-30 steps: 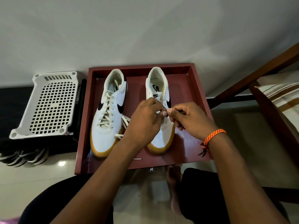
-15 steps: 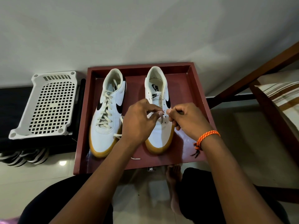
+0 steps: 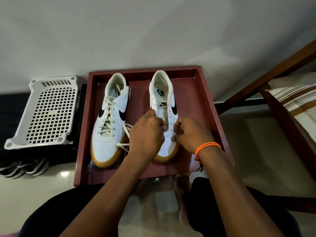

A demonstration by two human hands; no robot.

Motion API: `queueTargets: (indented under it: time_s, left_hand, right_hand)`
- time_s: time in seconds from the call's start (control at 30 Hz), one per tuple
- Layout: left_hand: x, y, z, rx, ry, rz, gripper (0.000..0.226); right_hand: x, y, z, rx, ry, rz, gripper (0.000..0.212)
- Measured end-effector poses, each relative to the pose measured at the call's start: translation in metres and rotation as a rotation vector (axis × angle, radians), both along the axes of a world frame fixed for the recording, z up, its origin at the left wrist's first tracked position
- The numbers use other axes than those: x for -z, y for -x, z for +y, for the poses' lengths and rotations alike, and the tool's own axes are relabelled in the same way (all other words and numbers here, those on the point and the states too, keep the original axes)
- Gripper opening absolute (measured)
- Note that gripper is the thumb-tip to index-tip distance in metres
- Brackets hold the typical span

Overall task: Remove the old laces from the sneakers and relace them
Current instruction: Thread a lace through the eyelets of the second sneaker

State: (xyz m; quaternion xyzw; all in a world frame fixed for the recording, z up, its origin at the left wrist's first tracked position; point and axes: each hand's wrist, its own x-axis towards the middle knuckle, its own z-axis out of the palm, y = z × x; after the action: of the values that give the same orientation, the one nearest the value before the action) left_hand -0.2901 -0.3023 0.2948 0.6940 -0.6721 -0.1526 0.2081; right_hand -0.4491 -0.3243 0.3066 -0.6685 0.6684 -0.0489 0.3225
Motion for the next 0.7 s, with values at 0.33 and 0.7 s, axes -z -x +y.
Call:
queueTargets:
  time_s: [0.33,0.7]
  left_hand:
    - [0.007,0.017,-0.009,-0.115,-0.205,0.241,0.014]
    - [0.016,0.018,-0.014,-0.12,-0.298,0.254,0.015]
  right_hand:
    - [0.002,-0.001,0.001,0.033,0.033,0.036,0.03]
    - [0.003,0.0,0.002,0.021,0.068,0.047,0.032]
